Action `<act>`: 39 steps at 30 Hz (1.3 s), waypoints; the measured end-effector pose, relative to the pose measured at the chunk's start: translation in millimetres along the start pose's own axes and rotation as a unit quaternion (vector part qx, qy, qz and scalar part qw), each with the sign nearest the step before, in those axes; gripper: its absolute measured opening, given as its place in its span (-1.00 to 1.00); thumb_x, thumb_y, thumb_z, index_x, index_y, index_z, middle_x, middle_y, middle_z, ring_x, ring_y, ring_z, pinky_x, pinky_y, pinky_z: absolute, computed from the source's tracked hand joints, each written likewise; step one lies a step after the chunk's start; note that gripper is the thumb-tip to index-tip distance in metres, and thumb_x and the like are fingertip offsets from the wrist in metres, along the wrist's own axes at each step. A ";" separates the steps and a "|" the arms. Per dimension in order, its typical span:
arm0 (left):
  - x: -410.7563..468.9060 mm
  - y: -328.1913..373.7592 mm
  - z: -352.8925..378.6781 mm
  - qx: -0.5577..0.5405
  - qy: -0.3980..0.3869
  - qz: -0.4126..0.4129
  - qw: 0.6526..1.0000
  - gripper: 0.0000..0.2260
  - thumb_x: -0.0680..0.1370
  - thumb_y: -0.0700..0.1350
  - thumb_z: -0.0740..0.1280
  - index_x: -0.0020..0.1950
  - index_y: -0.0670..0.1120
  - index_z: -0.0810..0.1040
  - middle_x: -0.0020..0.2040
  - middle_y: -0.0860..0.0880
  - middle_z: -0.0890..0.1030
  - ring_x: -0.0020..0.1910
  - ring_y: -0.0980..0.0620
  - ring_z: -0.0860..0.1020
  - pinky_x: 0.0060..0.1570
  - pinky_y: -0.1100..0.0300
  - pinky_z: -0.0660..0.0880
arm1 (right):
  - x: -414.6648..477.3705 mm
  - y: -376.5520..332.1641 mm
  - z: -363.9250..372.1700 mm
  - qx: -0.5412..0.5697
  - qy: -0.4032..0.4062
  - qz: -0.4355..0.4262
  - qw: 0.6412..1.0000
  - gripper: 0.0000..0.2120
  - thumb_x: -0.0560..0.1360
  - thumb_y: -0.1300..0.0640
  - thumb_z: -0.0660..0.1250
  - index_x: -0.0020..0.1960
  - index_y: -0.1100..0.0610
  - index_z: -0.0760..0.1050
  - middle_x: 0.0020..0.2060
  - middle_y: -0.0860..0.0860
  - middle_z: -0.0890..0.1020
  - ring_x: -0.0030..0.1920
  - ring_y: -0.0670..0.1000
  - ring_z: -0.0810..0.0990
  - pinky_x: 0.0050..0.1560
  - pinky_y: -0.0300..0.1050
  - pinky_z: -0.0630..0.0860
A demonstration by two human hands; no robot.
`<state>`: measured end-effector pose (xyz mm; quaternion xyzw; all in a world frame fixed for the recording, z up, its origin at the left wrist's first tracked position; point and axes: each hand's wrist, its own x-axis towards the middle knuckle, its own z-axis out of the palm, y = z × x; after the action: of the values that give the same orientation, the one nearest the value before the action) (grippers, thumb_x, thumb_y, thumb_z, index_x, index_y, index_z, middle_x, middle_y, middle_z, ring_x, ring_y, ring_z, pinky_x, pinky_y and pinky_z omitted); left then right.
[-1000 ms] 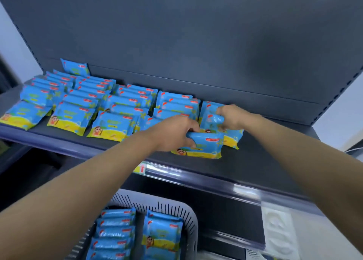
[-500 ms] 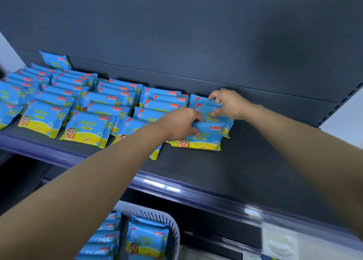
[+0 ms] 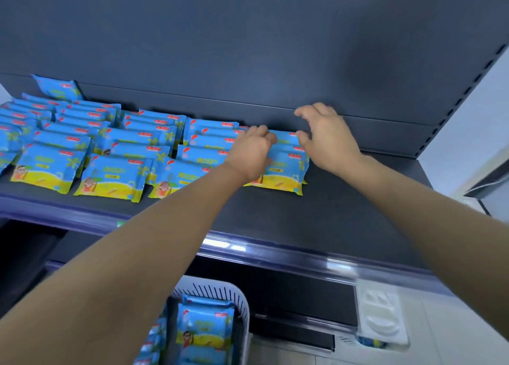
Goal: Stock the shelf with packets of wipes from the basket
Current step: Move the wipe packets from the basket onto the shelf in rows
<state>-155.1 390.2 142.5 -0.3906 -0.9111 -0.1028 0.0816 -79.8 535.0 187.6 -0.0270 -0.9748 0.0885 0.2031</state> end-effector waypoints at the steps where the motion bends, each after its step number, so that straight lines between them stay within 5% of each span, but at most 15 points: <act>1: -7.8 -1.7 -6.9 -0.007 0.028 0.005 1.000 -0.63 0.50 -0.13 0.32 0.30 -0.12 0.41 0.22 -0.11 0.42 0.21 -0.12 0.36 0.20 0.09 0.22 | -3.1 -6.4 -3.8 -0.009 0.010 -0.005 1.000 -0.63 0.51 0.20 0.23 0.32 0.17 0.38 0.19 0.15 0.47 0.19 0.19 0.41 0.19 0.05 0.36; 8: -104.9 -24.5 -73.7 -0.062 0.203 0.053 0.976 -0.70 0.40 -0.25 0.37 0.12 -0.24 0.53 0.07 -0.22 0.53 0.05 -0.23 0.48 0.09 -0.03 0.36 | -56.9 -94.8 -12.7 0.057 0.101 -0.043 0.992 -0.65 0.47 0.22 0.28 0.24 0.22 0.44 0.15 0.15 0.51 0.14 0.21 0.45 0.16 0.07 0.36; 17: -253.9 -71.6 -71.2 -0.077 0.151 -0.012 0.985 -0.71 0.42 -0.25 0.40 0.12 -0.28 0.54 0.07 -0.25 0.53 0.08 -0.24 0.49 0.09 -0.04 0.39 | -138.0 -199.3 39.7 0.030 0.007 -0.097 0.995 -0.66 0.49 0.18 0.25 0.25 0.23 0.44 0.17 0.16 0.51 0.20 0.21 0.45 0.15 0.09 0.37; 28: -371.1 -120.5 21.9 -0.072 -0.033 -0.037 0.996 -0.70 0.46 -0.17 0.39 0.17 -0.19 0.52 0.13 -0.16 0.52 0.15 -0.16 0.45 0.16 0.02 0.32 | -230.2 -237.4 179.6 -0.041 -0.279 -0.068 0.957 -0.67 0.54 0.20 0.16 0.30 0.19 0.33 0.18 0.17 0.49 0.16 0.20 0.44 0.09 0.03 0.37; 39: -404.5 -145.9 102.2 -0.039 -0.276 -0.039 0.960 -0.59 0.51 -0.06 0.35 0.33 -0.08 0.41 0.28 -0.08 0.43 0.27 -0.11 0.37 0.28 0.04 0.27 | -250.6 -214.4 260.2 -0.129 -0.433 0.042 0.891 -0.47 0.48 0.20 0.26 0.41 0.21 0.19 0.28 0.19 0.36 0.28 0.22 0.35 0.23 0.14 0.34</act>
<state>7.3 36.4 -66.9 -0.3704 -0.9082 -0.0297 -0.1925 41.9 260.0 -105.8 -0.0525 -0.9668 -0.0263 -0.2485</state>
